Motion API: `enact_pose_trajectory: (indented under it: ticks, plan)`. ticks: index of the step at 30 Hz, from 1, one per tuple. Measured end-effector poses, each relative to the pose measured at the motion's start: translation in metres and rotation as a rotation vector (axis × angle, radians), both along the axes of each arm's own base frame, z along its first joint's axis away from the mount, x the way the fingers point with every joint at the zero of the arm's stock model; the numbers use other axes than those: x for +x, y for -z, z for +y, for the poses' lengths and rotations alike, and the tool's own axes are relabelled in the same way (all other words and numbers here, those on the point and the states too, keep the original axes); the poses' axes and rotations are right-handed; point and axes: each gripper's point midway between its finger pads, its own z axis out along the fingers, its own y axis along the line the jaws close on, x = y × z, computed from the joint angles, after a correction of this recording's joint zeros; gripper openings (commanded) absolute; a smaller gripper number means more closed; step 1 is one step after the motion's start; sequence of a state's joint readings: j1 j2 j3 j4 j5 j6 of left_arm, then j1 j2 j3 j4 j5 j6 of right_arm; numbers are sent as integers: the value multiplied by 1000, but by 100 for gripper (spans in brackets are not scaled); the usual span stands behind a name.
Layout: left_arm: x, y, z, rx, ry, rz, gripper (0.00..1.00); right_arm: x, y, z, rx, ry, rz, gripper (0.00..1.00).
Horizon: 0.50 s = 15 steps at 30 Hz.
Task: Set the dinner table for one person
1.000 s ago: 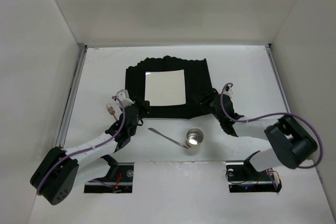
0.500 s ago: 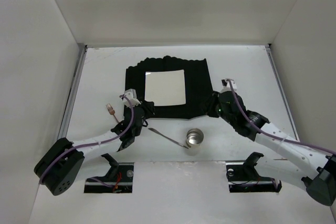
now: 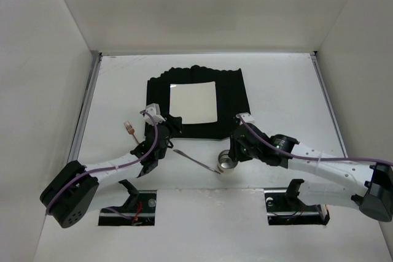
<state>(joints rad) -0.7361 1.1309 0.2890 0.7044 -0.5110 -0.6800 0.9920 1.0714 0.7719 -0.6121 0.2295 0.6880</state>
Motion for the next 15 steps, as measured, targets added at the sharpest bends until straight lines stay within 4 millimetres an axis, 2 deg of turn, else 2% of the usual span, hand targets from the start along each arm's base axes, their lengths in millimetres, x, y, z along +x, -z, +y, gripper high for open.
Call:
enact_pose_trajectory:
  ticks: [12,15]
  plan:
    - [1,-1,0,-2,-2,-6,38,4,-1,-8,-29,28,-28,39]
    - [1,1,0,3,-1,-1,38,5,3,-8,-41,30,-24,33]
